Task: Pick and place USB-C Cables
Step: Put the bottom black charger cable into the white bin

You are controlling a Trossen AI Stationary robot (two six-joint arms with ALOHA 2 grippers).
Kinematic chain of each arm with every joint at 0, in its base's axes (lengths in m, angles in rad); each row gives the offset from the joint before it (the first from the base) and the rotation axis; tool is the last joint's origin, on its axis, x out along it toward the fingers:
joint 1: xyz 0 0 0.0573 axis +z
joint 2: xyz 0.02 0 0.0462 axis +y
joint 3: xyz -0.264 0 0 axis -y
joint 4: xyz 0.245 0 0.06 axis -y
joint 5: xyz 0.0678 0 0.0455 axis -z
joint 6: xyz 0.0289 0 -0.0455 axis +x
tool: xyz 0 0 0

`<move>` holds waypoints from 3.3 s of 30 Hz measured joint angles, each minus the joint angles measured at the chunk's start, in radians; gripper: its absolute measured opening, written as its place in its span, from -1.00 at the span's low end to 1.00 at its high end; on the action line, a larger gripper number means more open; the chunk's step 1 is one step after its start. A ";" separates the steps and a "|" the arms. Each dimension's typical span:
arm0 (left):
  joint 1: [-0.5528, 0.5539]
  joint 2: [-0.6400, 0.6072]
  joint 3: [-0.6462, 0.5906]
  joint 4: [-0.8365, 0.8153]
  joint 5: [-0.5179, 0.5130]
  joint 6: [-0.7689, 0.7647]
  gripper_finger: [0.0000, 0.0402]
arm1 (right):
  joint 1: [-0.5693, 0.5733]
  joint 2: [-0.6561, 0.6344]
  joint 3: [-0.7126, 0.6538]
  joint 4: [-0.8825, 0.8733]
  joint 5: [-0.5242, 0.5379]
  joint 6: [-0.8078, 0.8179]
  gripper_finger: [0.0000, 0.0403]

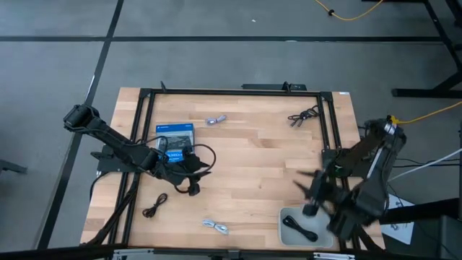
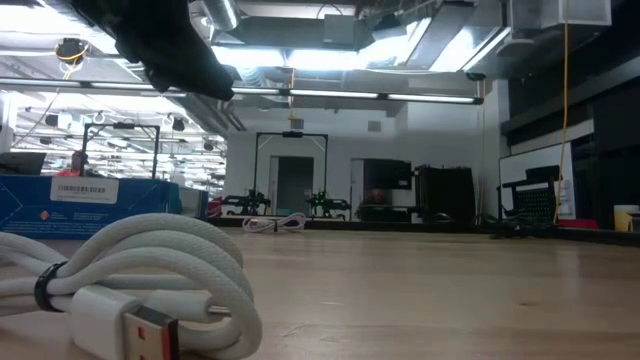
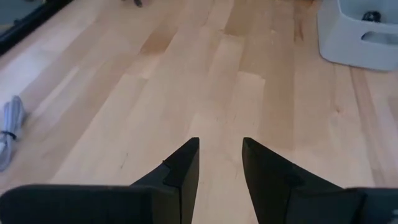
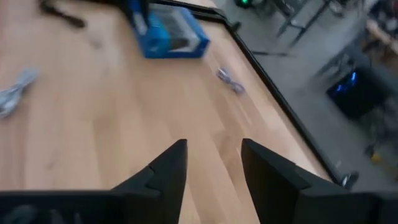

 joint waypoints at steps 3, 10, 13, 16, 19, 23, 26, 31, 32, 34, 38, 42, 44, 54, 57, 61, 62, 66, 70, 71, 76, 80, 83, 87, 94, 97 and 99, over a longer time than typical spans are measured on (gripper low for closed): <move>0.000 0.000 0.000 0.000 -0.008 0.041 -0.43 | 0.000 -0.113 -0.165 0.015 0.031 0.176 -0.23; 0.029 -0.001 0.007 -0.011 -0.011 -0.021 -0.43 | 0.000 -0.264 -0.406 0.131 0.236 0.282 -0.23; 0.035 -0.003 0.062 -0.082 0.112 -0.081 -0.43 | 0.000 -0.295 -0.461 0.163 0.236 0.283 -0.23; 0.013 0.004 0.155 -0.249 0.190 -0.073 -0.43 | 0.000 -0.306 -0.503 0.202 0.239 0.283 -0.23; -0.013 0.005 0.255 -0.507 0.217 -0.061 -0.43 | 0.000 -0.307 -0.532 0.256 0.239 0.282 -0.23; -0.055 0.005 0.339 -0.773 0.323 -0.261 -0.43 | 0.000 -0.306 -0.576 0.347 0.239 0.282 -0.23; -0.100 0.005 0.338 -0.844 0.417 -0.458 -0.43 | 0.000 -0.306 -0.606 0.391 0.238 0.281 -0.23; -0.186 0.005 0.312 -0.873 0.504 -0.648 -0.43 | 0.000 -0.306 -0.634 0.391 0.288 0.279 -0.23; -0.202 0.005 0.308 -0.872 0.503 -0.678 -0.43 | 0.000 -0.306 -0.636 0.391 0.304 0.279 -0.23; -0.233 0.005 0.300 -0.871 0.502 -0.743 -0.43 | 0.000 -0.306 -0.635 0.391 0.315 0.278 -0.23; -0.289 0.005 0.284 -0.871 0.504 -0.855 -0.43 | 0.000 -0.305 -0.635 0.391 0.315 0.278 -0.23; -0.320 0.005 0.267 -0.879 0.500 -0.927 -0.43 | 0.000 -0.305 -0.635 0.391 0.315 0.278 -0.23; -0.331 0.005 0.261 -0.888 0.500 -0.951 -0.43 | 0.000 -0.305 -0.635 0.391 0.315 0.278 -0.23; -0.379 0.013 0.257 -0.886 0.500 -1.020 -0.43 | 0.000 -0.305 -0.635 0.396 0.280 0.278 -0.23; -0.397 0.024 0.257 -0.886 0.498 -1.045 -0.43 | 0.000 -0.305 -0.635 0.396 0.280 0.278 -0.23; -0.427 0.053 0.257 -0.886 0.500 -1.100 -0.43 | 0.000 -0.305 -0.635 0.396 0.280 0.278 -0.23; -0.434 0.062 0.257 -0.886 0.501 -1.101 -0.43 | 0.000 -0.305 -0.635 0.396 0.280 0.278 -0.23; -0.455 0.092 0.257 -0.891 0.521 -1.097 -0.43 | 0.000 -0.305 -0.635 0.395 0.280 0.278 -0.23; -0.471 0.116 0.257 -0.891 0.527 -1.110 -0.43 | 0.000 -0.305 -0.635 0.395 0.280 0.278 -0.23; -0.474 0.123 0.257 -0.892 0.527 -1.126 -0.43 | 0.000 -0.305 -0.635 0.395 0.280 0.278 -0.23; -0.482 0.172 0.257 -0.893 0.555 -1.217 -0.43 | 0.000 -0.305 -0.635 0.395 0.280 0.278 -0.23; -0.481 0.222 0.257 -0.893 0.582 -1.302 -0.43 | 0.000 -0.305 -0.635 0.395 0.279 0.278 -0.23; -0.481 0.269 0.257 -0.890 0.616 -1.311 -0.43 | 0.000 -0.305 -0.635 0.395 0.279 0.278 -0.23; -0.481 0.325 0.257 -0.882 0.618 -1.311 -0.43 | 0.000 -0.305 -0.635 0.395 0.279 0.277 -0.23; -0.480 0.385 0.257 -0.872 0.617 -1.312 -0.43 | 0.000 -0.305 -0.635 0.395 0.278 0.277 -0.23; -0.480 0.401 0.257 -0.851 0.616 -1.311 -0.43 | 0.000 -0.305 -0.635 0.396 0.278 0.277 -0.23; -0.480 0.411 0.257 -0.848 0.617 -1.311 -0.43 | 0.000 -0.305 -0.635 0.396 0.278 0.277 -0.23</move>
